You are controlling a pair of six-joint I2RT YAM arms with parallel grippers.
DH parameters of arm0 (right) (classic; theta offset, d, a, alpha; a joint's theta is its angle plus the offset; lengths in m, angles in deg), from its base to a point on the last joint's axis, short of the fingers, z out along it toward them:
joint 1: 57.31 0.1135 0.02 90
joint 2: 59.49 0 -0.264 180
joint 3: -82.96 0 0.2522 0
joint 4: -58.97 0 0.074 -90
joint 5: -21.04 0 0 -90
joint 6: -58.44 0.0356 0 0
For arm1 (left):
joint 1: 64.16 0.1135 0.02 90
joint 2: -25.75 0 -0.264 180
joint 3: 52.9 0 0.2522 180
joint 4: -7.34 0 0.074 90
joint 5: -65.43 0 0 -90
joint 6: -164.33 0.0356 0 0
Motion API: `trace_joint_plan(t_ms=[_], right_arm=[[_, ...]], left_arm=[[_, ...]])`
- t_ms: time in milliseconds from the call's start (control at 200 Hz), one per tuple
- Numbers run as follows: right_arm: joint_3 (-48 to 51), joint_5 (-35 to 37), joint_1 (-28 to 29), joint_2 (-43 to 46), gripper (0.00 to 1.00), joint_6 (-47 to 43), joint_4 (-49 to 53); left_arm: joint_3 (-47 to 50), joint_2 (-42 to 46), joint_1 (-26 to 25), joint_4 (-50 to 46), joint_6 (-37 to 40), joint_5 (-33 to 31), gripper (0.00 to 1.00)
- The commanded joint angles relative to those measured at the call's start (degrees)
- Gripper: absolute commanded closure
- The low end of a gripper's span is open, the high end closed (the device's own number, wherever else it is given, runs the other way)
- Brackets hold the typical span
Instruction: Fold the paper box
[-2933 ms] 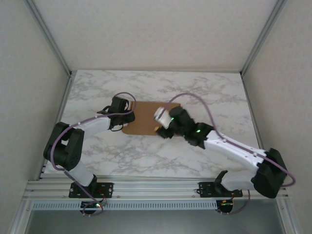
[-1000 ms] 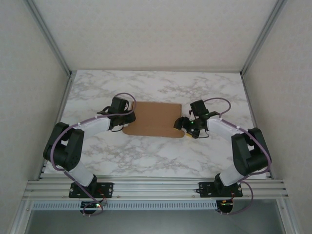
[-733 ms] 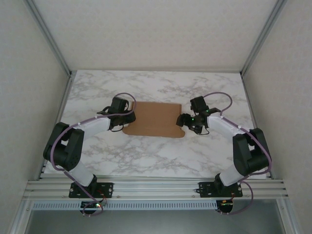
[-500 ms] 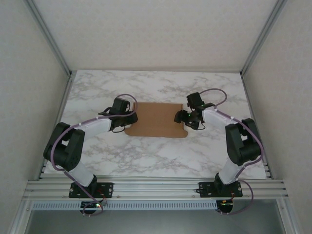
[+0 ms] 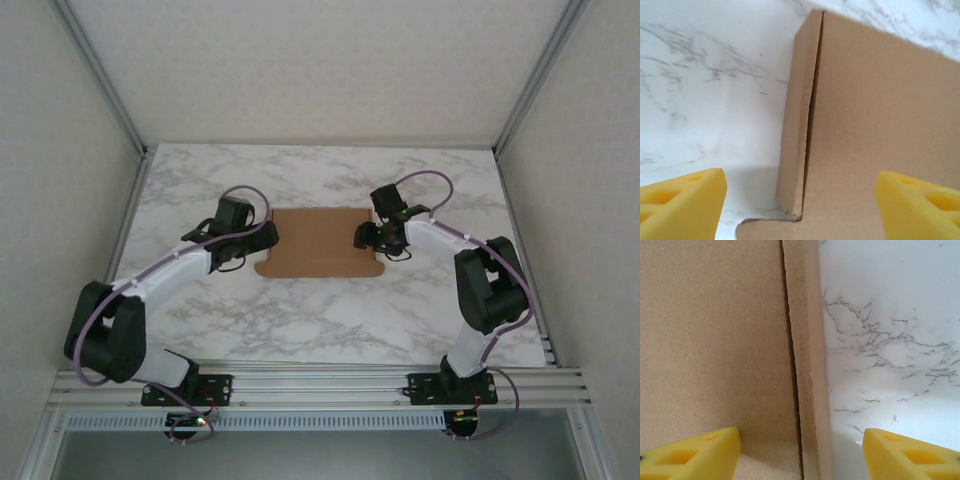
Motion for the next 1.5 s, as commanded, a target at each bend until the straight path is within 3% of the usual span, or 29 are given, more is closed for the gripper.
trace_joint_plan(t_ms=[0, 95, 340, 521, 911, 1492], right_arm=[[0.2, 4.5, 0.8, -3.5, 0.34, -1.6, 4.1], [-0.3, 4.2, 1.1, -4.0, 0.34, -1.6, 4.3], [-0.4, 3.7, 1.9, -4.9, 0.34, -1.6, 4.3], [-0.6, 3.4, 2.3, -4.9, 0.33, -1.5, 4.4], [-0.5, 3.3, 2.8, -5.8, 0.33, -1.0, 4.4], [-0.3, 1.8, 2.8, -6.8, 0.34, -1.6, 4.1]], left_arm=[[-0.8, 5.2, 0.4, -6.4, 1.5, -4.4, 0.22], [1.3, 9.3, -0.7, -8.2, 0.7, -5.3, 0.22], [7.5, 12.3, -4.6, -9.2, -2.6, 1.0, 0.21], [9.8, 14.3, -5.1, -9.9, -4.5, 1.8, 0.12], [7.7, 6.5, -5.1, -3.1, -3.6, 6.9, 0.20], [6.5, -1.7, -5.2, 1.8, -2.4, 2.7, 0.22]])
